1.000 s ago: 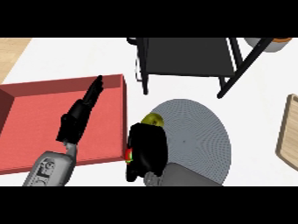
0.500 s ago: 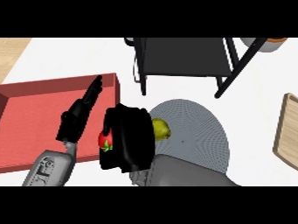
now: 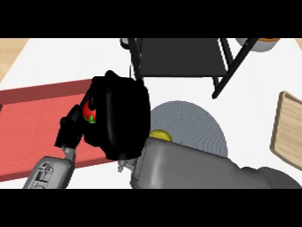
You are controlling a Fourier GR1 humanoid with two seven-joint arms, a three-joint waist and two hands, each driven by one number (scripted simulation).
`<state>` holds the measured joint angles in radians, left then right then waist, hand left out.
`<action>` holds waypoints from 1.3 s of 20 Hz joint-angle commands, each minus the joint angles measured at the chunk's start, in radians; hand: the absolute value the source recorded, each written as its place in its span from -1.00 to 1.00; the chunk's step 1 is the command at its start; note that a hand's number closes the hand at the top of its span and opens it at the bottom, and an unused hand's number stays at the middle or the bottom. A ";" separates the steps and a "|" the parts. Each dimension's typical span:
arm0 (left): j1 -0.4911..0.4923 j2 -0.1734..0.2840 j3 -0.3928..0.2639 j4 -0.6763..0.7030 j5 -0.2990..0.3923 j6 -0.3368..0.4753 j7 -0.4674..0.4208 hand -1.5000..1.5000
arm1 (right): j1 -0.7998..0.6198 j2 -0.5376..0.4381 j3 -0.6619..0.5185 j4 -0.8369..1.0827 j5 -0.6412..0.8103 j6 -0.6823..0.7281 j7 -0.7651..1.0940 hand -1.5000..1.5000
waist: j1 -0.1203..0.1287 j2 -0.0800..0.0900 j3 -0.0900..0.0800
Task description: Pick the tomato from the placemat and place it in the tiered shelf
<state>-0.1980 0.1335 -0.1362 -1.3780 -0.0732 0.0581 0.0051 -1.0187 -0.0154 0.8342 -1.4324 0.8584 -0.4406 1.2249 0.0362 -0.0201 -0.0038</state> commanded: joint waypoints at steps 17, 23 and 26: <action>0.018 0.004 0.025 -0.012 0.020 -0.016 -0.015 0.00 | -0.390 0.015 -0.353 0.200 0.216 0.211 0.263 1.00 | -0.018 0.007 0.001; -0.032 0.022 0.053 -0.010 0.019 -0.011 0.033 0.00 | -0.425 0.015 -0.399 0.268 0.289 0.218 0.239 1.00 | -0.029 0.014 0.003; -0.014 -0.006 0.027 -0.015 0.008 -0.006 0.008 0.00 | -0.498 0.015 -0.451 0.298 0.289 0.264 0.193 1.00 | -0.025 0.015 0.002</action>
<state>-0.2055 0.1445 -0.1037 -1.3962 -0.0653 0.0493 0.0128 -1.4431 -0.0116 0.4227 -1.1563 1.1311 -0.2397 1.2246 0.0134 -0.0064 -0.0015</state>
